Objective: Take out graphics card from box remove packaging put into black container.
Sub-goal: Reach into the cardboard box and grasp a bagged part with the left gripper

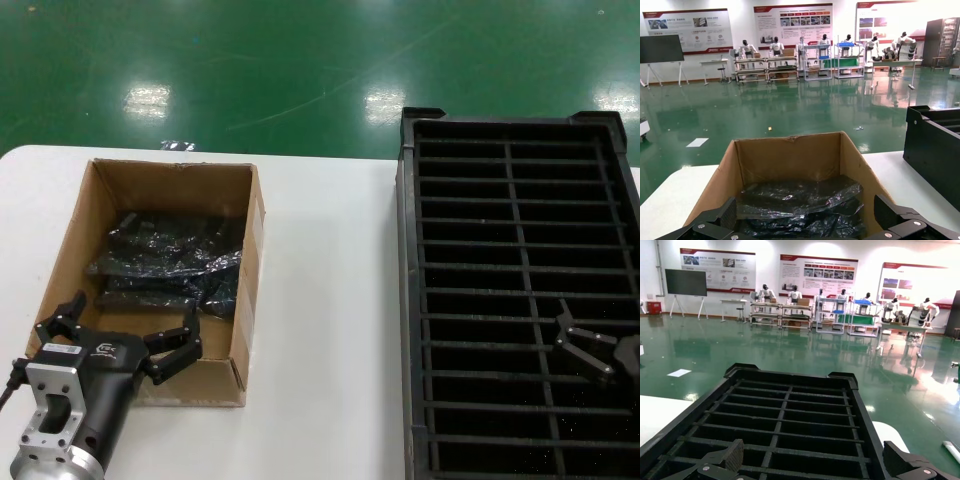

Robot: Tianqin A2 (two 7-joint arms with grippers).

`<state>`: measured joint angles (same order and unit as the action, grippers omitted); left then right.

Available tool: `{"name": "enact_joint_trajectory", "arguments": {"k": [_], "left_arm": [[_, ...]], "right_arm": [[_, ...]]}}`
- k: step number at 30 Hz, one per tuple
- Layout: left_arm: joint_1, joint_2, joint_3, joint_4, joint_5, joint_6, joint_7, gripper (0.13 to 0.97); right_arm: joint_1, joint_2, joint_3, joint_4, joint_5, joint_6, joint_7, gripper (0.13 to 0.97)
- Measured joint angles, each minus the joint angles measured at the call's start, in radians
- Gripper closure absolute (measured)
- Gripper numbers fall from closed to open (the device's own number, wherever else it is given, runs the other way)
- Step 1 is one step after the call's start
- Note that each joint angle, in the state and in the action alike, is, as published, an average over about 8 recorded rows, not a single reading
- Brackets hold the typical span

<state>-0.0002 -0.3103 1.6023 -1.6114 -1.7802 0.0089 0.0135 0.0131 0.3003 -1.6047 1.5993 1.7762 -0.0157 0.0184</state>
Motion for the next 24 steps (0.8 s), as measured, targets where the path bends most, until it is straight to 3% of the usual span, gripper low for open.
{"name": "enact_joint_trajectory", "arguments": {"k": [10, 13, 15, 18, 24], "left_arm": [[-0.002, -0.002, -0.002, 0.001, 0.003, 0.005, 0.005, 0.132], [-0.015, -0.020, -0.001, 0.007, 0.018, 0.019, 0.020, 0.132], [-0.033, -0.048, 0.006, 0.013, 0.038, 0.036, 0.032, 0.132], [-0.079, -0.115, 0.028, 0.034, 0.078, 0.078, 0.060, 0.132], [-0.229, -0.263, 0.091, 0.121, 0.205, 0.200, 0.094, 0.132]], "right_arm": [[0.000, 0.000, 0.000, 0.000, 0.000, 0.000, 0.000, 0.129], [0.000, 0.000, 0.000, 0.000, 0.000, 0.000, 0.000, 0.129], [0.000, 0.000, 0.000, 0.000, 0.000, 0.000, 0.000, 0.129], [0.000, 0.000, 0.000, 0.000, 0.000, 0.000, 0.000, 0.129], [0.000, 0.000, 0.000, 0.000, 0.000, 0.000, 0.000, 0.129]]}}
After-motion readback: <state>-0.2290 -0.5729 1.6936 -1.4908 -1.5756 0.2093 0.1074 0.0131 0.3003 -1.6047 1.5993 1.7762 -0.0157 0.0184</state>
